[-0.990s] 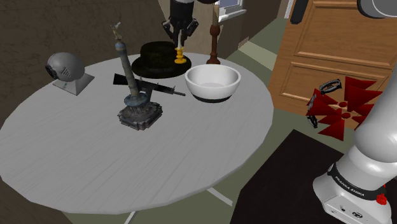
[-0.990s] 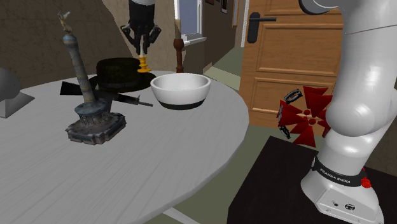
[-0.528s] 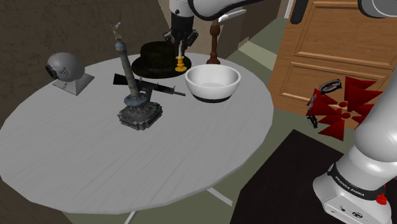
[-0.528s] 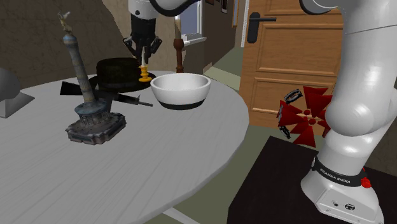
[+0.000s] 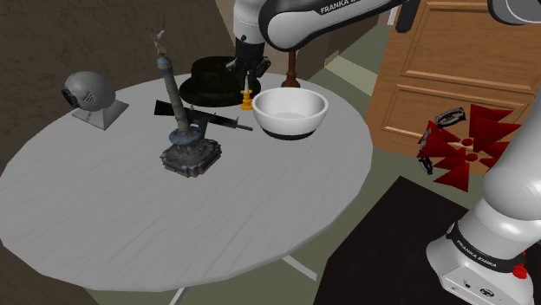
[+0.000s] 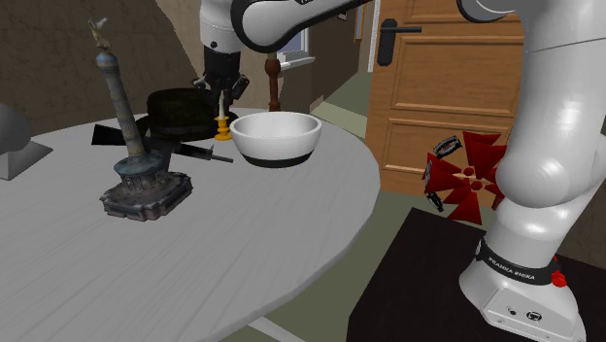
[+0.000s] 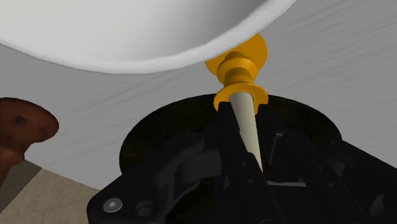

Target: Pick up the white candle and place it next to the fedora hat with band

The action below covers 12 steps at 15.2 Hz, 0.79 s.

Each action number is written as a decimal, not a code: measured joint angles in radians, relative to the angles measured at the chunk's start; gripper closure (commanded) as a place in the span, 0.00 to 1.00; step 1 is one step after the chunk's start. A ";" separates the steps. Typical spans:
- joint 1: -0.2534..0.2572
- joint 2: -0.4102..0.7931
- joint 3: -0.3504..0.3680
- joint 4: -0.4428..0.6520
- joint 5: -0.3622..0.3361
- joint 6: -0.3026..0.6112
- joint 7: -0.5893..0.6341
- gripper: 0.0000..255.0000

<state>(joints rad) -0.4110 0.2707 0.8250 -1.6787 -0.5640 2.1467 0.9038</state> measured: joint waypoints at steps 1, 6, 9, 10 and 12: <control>-0.001 0.001 -0.003 -0.017 -0.006 0.017 0.008 1.00; 0.002 0.009 -0.006 -0.026 -0.017 0.030 0.018 1.00; 0.002 0.009 -0.006 -0.027 -0.017 0.030 0.019 0.00; 0.002 0.009 -0.006 -0.027 -0.017 0.030 0.019 0.00; 0.002 0.009 -0.006 -0.027 -0.017 0.030 0.019 0.00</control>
<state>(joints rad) -0.4087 0.2796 0.8187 -1.7055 -0.5809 2.1768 0.9224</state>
